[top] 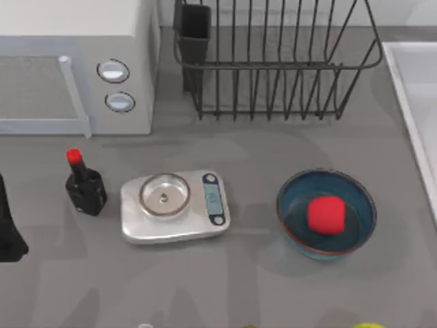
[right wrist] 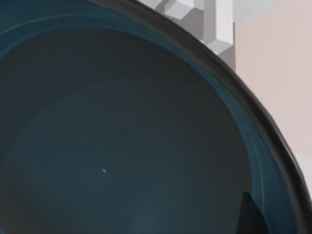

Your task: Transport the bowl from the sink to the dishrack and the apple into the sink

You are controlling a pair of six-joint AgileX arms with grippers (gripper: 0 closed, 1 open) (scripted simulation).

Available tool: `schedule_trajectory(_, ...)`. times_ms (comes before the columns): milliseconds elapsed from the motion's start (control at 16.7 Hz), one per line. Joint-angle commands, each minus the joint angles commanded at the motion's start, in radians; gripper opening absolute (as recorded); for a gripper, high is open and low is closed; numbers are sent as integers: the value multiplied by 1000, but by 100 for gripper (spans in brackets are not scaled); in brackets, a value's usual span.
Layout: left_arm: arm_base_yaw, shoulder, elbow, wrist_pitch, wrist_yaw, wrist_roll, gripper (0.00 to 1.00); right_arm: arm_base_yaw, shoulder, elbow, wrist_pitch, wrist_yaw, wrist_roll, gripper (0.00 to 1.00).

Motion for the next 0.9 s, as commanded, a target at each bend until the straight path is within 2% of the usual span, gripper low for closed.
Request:
schedule_trajectory(240,0,0,0,0,0,0,100,362,41,-20,345,184,165,0)
schedule_trajectory(480,0,0,0,0,0,0,100,623,48,-33,660,343,286,0)
schedule_trajectory(660,0,0,0,0,0,0,100,731,38,-33,811,427,336,0)
schedule_trajectory(900,0,0,0,0,0,0,100,767,31,-31,867,461,352,0)
